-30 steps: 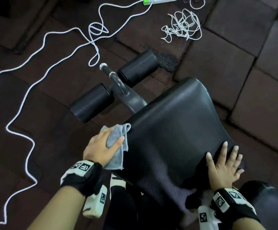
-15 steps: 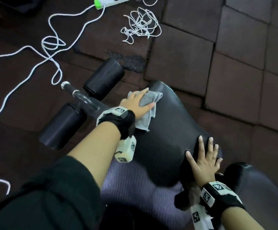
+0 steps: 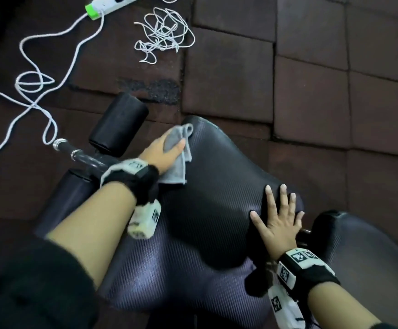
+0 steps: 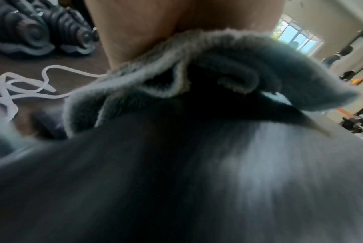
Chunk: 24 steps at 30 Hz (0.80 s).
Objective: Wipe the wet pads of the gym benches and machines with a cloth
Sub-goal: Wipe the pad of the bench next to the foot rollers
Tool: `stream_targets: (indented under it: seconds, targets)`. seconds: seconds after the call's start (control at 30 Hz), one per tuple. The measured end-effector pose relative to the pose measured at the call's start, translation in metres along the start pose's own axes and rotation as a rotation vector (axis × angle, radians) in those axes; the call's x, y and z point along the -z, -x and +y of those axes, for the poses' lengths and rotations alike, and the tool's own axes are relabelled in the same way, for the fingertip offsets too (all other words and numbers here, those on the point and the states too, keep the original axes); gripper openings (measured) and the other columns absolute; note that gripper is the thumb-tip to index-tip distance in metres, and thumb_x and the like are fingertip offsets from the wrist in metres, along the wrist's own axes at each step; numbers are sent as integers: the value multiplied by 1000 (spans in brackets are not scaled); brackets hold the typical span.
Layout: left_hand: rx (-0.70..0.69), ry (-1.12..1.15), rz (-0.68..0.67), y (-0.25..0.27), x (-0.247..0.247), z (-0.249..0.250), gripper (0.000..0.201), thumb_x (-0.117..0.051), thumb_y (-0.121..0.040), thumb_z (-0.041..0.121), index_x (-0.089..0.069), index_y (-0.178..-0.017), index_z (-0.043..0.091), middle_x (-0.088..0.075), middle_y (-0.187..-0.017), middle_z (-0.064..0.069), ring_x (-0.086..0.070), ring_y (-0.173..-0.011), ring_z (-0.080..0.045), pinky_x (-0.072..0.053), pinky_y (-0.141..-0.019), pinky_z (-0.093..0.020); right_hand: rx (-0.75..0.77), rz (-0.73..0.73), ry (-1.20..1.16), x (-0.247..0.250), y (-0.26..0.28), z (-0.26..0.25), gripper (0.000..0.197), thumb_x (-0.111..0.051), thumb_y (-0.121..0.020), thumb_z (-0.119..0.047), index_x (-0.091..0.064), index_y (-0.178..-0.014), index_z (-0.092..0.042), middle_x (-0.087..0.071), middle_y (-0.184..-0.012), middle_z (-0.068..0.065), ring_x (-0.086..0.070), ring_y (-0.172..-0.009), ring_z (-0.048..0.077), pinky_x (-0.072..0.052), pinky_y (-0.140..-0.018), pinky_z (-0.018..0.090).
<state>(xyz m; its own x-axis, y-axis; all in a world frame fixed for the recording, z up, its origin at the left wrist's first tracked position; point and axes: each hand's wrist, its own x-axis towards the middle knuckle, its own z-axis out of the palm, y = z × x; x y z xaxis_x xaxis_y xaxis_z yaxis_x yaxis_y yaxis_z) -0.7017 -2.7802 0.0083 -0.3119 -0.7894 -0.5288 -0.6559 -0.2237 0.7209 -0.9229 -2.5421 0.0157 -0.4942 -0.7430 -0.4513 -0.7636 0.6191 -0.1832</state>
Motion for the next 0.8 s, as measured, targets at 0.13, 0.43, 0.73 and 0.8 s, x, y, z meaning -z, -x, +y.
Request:
stream_targets:
  seconds: [0.13,0.43,0.73,0.8]
  targets:
    - [-42,-115,-64,-42,-6,42,57,-49,-93,54,-32,-145,36,-45,-144,-1,-45,-129,-26,-32,-101,-30,2,-18,-17,0,0,0,78,-12,-70,-79,12,-138,-49,28,-148,-21,26,-140,10,12,-112,50]
    - [83,28,-106,12,9,-17,66,-51,-89,60,-29,-147,38,-42,-147,4,-39,-136,-19,-27,-108,-27,2,-43,-12,2,-1,0,78,-10,-69,-80,13,-138,-51,32,-146,-22,30,-138,9,14,-112,49]
    - [337,-30,40,121,5,-98,93,-34,-66,89,-40,-142,36,-49,-141,0,-49,-126,-27,-36,-107,-41,-1,-27,-10,0,-1,0,77,-9,-68,-80,13,-137,-53,31,-146,-22,24,-141,12,12,-112,51]
    - [383,-44,88,145,0,-109,96,-28,-63,91,-43,-139,35,-51,-138,-1,-51,-123,-29,-37,-105,-44,3,-21,-14,0,-2,0,79,-9,-67,-80,12,-138,-53,29,-149,-20,24,-141,13,12,-112,51]
